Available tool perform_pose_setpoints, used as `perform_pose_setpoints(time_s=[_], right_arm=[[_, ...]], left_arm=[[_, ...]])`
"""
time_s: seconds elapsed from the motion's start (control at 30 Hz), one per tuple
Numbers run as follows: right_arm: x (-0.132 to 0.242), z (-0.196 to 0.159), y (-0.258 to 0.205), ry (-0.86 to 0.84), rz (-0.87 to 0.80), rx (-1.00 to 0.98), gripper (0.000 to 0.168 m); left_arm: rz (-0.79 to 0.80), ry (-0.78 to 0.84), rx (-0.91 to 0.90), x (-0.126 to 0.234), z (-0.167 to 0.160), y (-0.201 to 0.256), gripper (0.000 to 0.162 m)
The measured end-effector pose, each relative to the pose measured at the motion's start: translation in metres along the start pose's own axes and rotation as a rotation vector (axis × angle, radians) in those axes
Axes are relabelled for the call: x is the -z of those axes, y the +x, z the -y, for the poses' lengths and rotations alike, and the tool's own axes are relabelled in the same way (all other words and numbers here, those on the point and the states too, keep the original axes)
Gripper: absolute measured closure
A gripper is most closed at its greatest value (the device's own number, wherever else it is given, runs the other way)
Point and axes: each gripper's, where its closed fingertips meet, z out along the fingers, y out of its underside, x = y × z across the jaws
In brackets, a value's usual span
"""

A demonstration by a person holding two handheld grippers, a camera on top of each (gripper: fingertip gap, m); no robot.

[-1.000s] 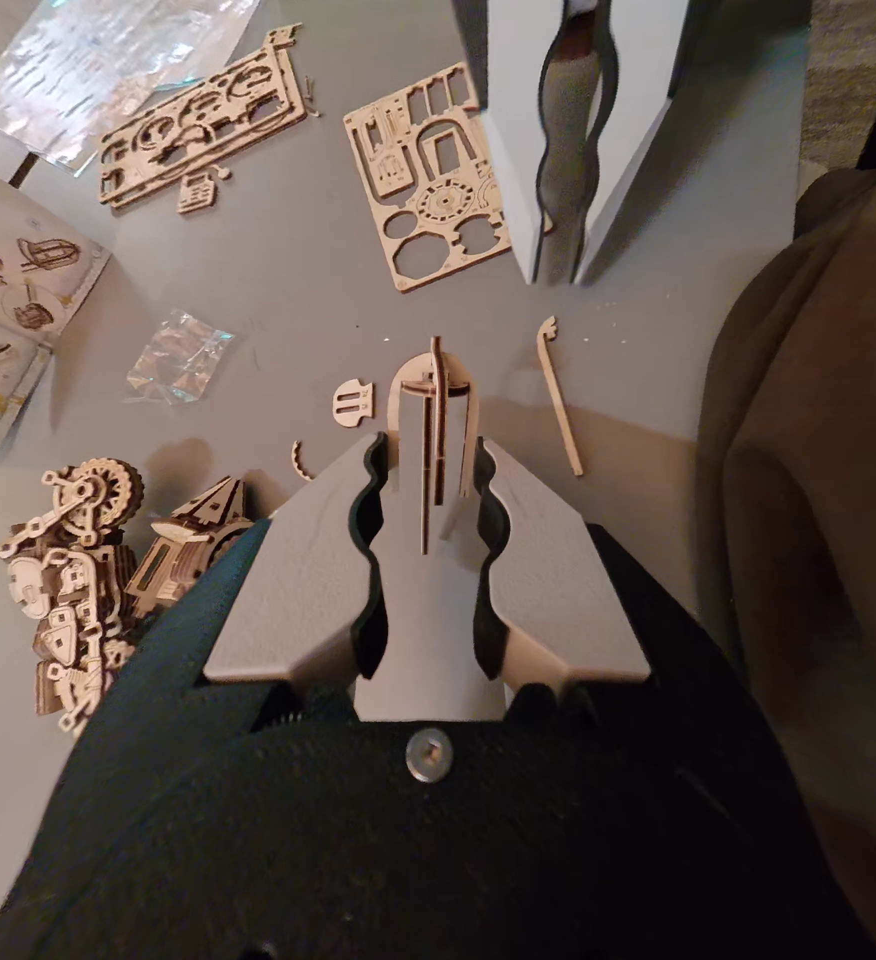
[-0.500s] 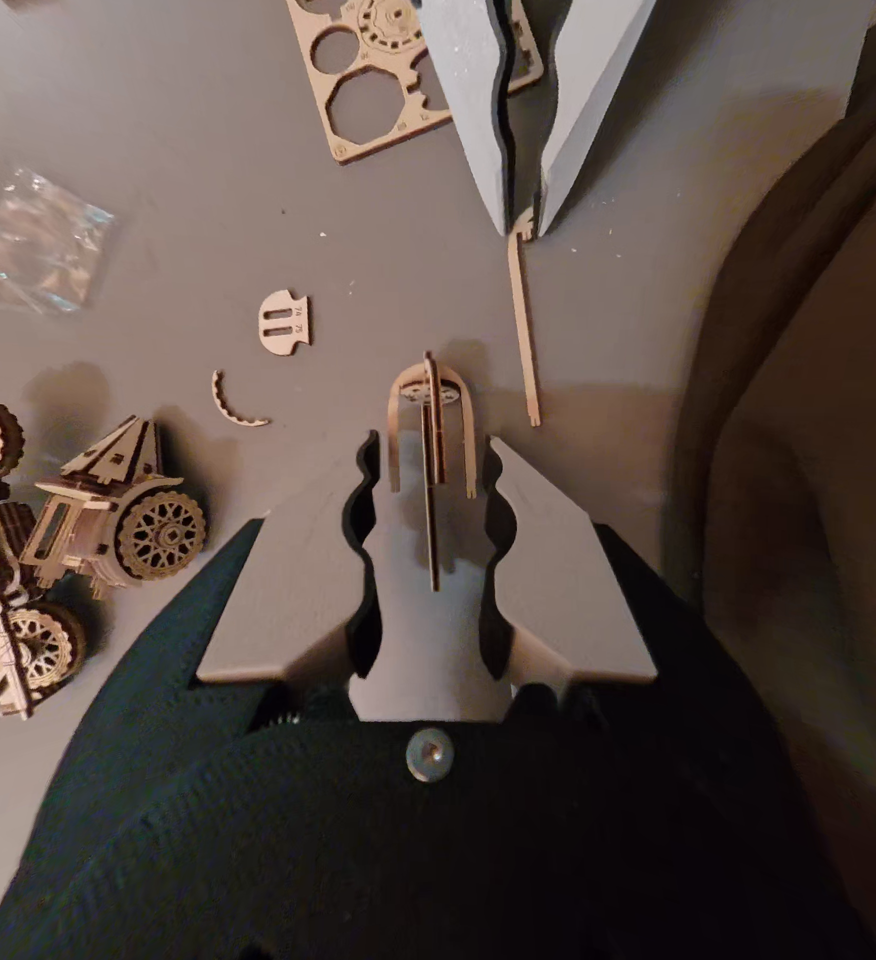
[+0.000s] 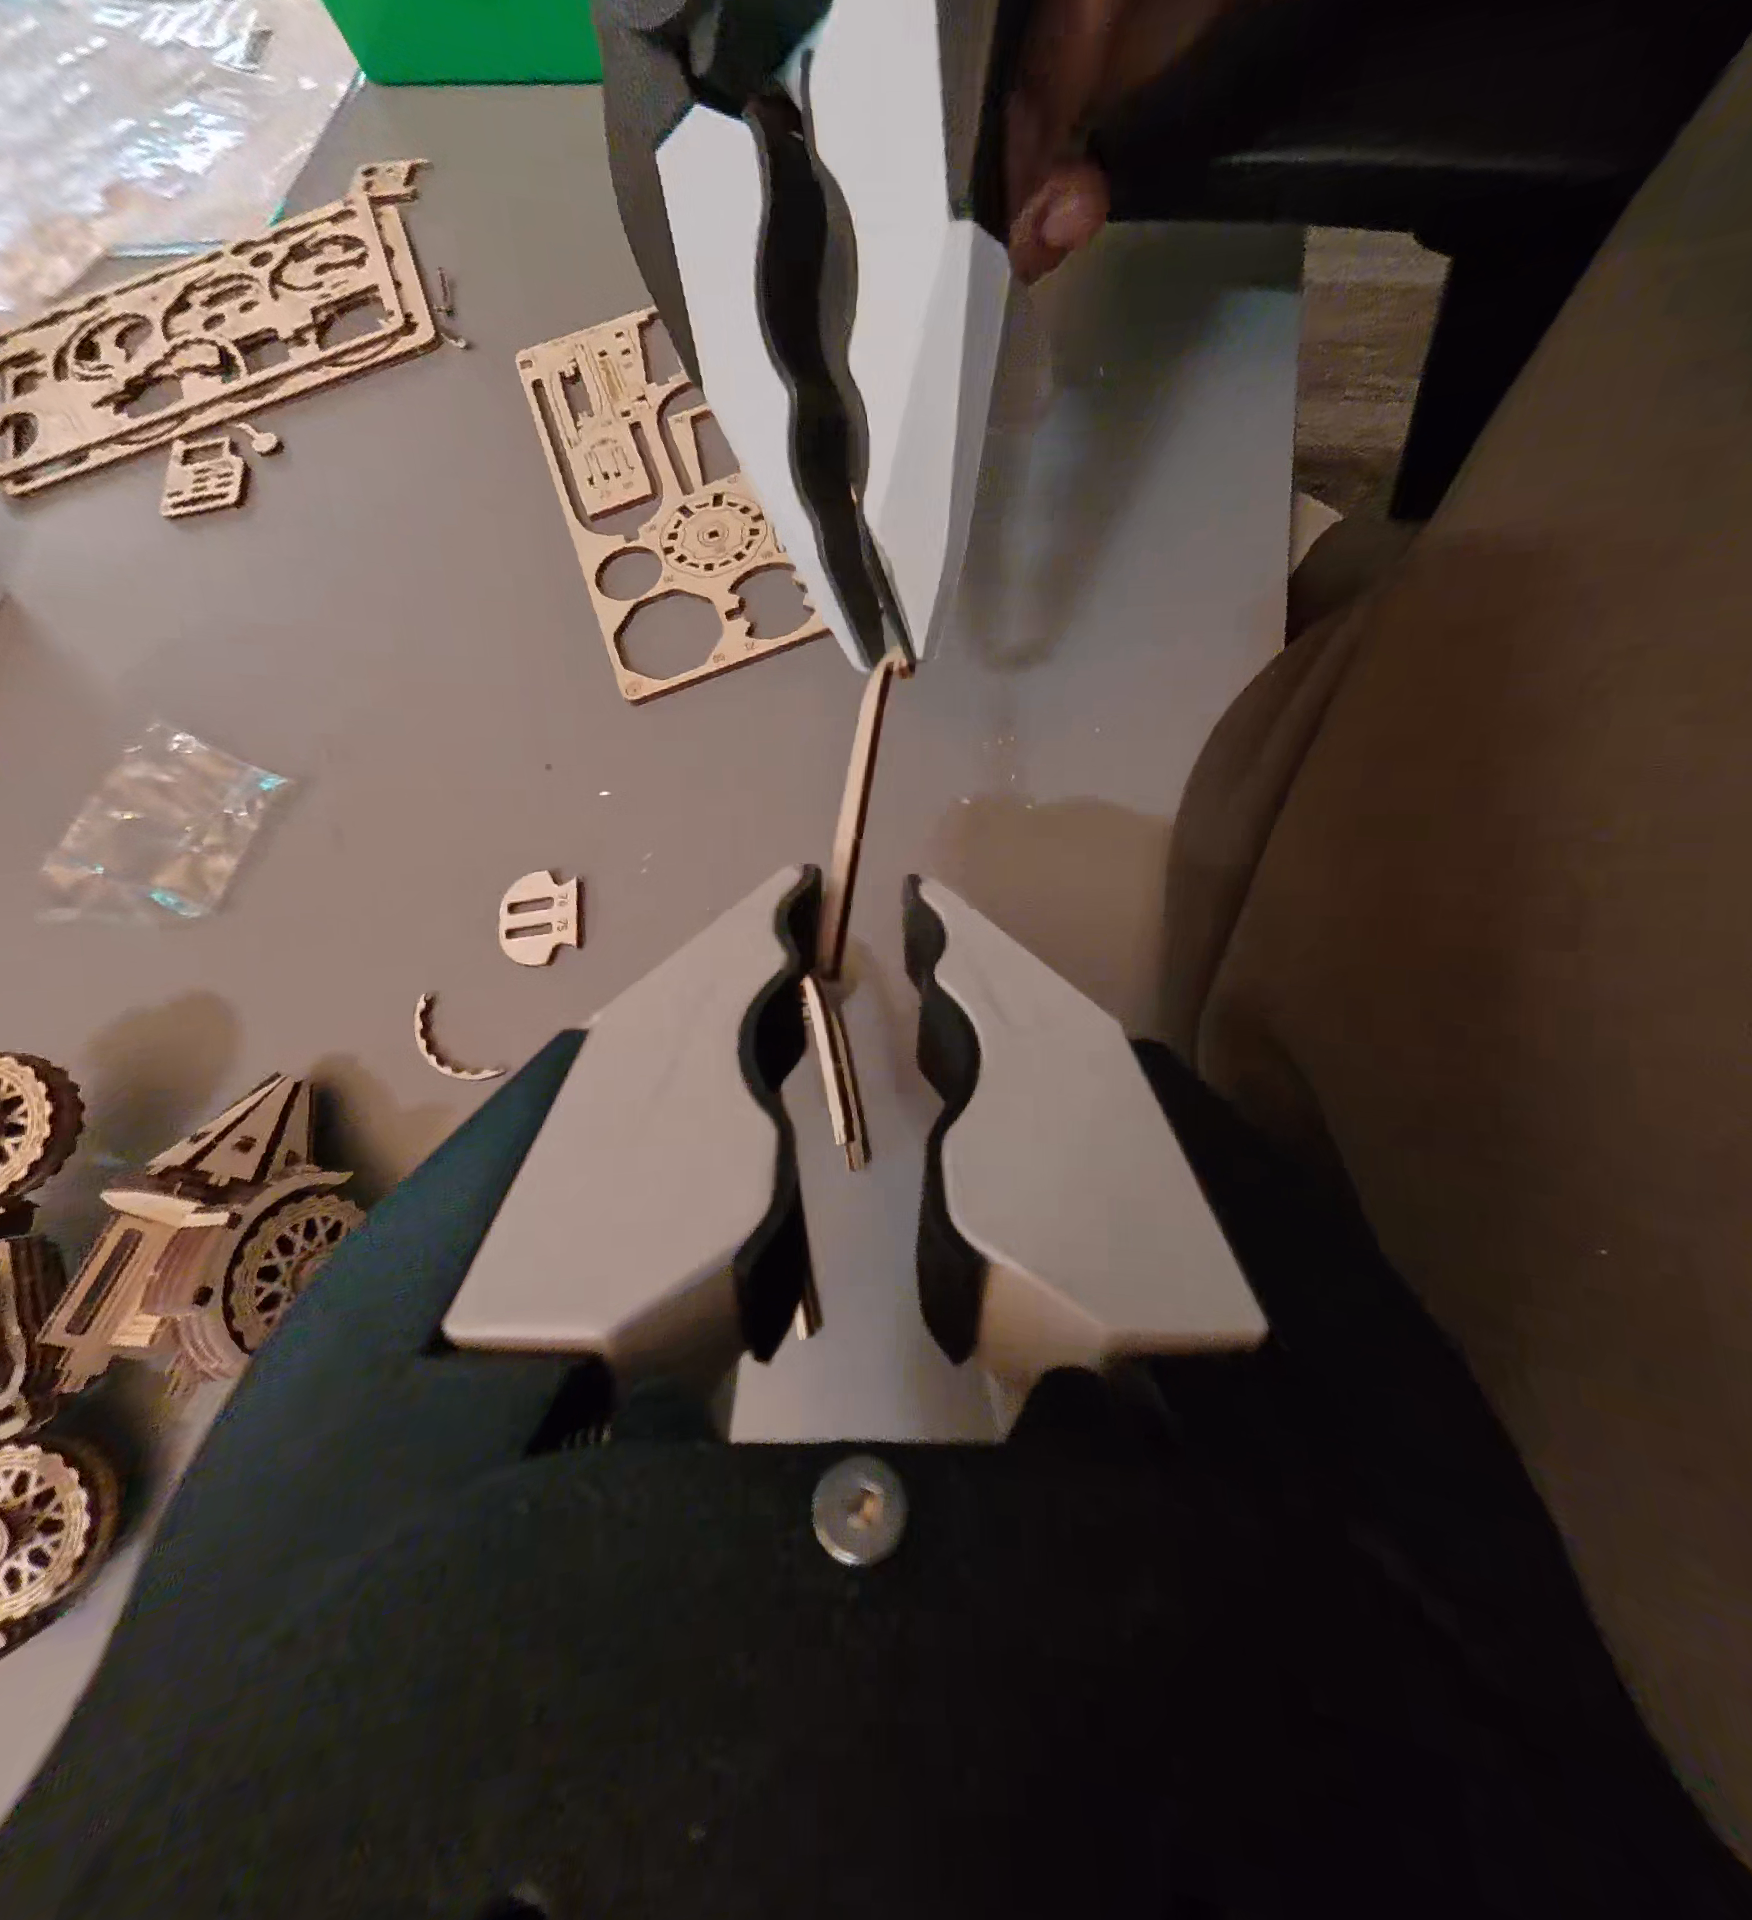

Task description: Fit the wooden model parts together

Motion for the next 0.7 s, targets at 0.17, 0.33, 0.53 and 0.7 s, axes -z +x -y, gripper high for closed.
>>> perform_pose_setpoints(time_s=[0.17, 0.33, 0.53, 0.7], right_arm=[[0.006, 0.007, -0.004, 0.070, 0.066, -0.048, 0.162], [0.014, 0.018, -0.010, 0.156, 0.096, 0.056, 0.152], [0.034, 0.043, -0.016, 0.313, -0.014, 0.339, 0.143], [0.027, 0.042, -0.020, 0.277, -0.025, 0.388, 0.149]], left_arm=[[-0.013, 0.073, 0.008, 0.006, 0.012, 0.001, 0.159], [-0.119, 0.163, 0.178, 0.013, 0.020, 0.001, 0.160], [-0.288, 0.330, 0.441, 0.027, 0.038, -0.005, 0.161], [-0.290, 0.322, 0.420, 0.026, 0.036, -0.002, 0.161]])
